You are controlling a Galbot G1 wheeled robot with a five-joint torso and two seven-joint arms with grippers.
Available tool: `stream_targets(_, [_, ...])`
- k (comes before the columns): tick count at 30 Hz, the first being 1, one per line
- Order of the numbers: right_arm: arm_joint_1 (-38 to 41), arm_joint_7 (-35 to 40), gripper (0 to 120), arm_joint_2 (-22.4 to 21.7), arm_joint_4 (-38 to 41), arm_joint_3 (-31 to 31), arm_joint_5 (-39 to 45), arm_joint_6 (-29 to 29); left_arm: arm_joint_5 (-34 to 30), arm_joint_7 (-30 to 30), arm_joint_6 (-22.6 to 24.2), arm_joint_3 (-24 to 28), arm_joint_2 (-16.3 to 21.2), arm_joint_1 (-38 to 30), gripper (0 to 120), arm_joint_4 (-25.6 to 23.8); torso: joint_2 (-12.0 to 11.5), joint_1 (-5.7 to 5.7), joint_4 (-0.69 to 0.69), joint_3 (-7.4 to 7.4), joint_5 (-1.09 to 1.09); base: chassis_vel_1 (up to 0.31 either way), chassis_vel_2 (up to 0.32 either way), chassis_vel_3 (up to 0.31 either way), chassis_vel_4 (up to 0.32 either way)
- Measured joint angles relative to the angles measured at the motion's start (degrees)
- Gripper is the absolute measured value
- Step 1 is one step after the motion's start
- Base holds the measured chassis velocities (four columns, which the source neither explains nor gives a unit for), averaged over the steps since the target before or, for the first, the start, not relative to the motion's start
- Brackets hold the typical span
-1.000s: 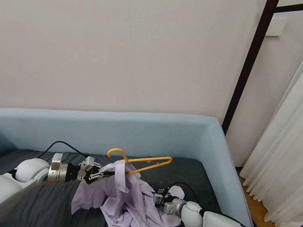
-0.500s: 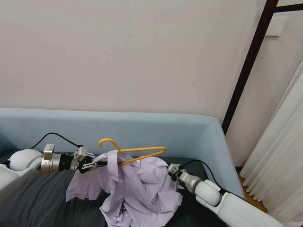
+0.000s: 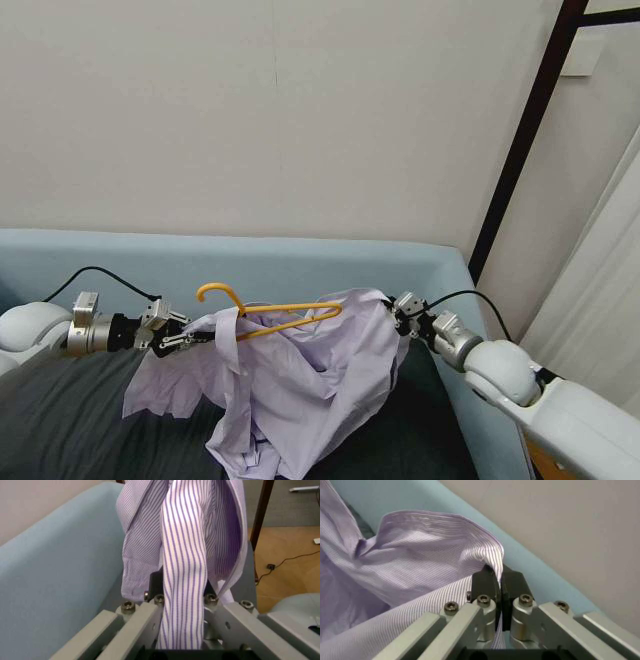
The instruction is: Pick up the clothes from the sofa and hang them on the clothes hanger.
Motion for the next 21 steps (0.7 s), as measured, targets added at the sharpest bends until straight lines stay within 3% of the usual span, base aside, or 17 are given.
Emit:
stream_targets(10, [-0.6, 0.3, 0, -9.6, 13.7, 9.1, 10.6, -4.1, 0.2, 0.4, 0.6, -2.2, 2.5, 0.1, 1, -1.7, 0.0, 0.0, 0.0, 0.0, 0.0, 0.0, 0.0, 0.0, 0.0])
stream_targets(17, [-2.4, 0.5, 0, -13.7, 20.5, 13.7, 14.7, -5.2, 0.2, -0.2, 1.0, -2.7, 3.0, 0.1, 1, -2.2, 0.0, 0.0, -0.02, -0.01, -0.02, 0.0, 0.0, 0.0, 0.0])
stream_targets(18, [-3.1, 0.7, 0, -14.5, 22.1, 15.0, 16.0, -5.9, 0.4, -0.4, 1.1, -2.7, 3.0, 0.0, 1, -2.3, 0.0, -0.01, 0.04, 0.01, 0.05, 0.0, 0.0, 0.0, 0.0])
stream_targets(19, [-3.5, 1.0, 0, -15.4, 24.7, 17.2, 17.4, -6.7, 0.7, -0.9, 1.3, -2.6, 3.1, -0.3, 1, -2.3, 0.0, 0.0, 0.01, 0.02, 0.07, 0.0, 0.0, 0.0, 0.0])
stream_targets(21, [-3.7, 1.7, 0, -16.8, 28.1, 20.2, 19.5, -7.8, 1.0, -1.2, 1.6, -2.3, 3.1, -0.7, 1, -2.6, 0.0, -0.02, 0.0, -0.03, -0.05, 0.0, 0.0, 0.0, 0.0])
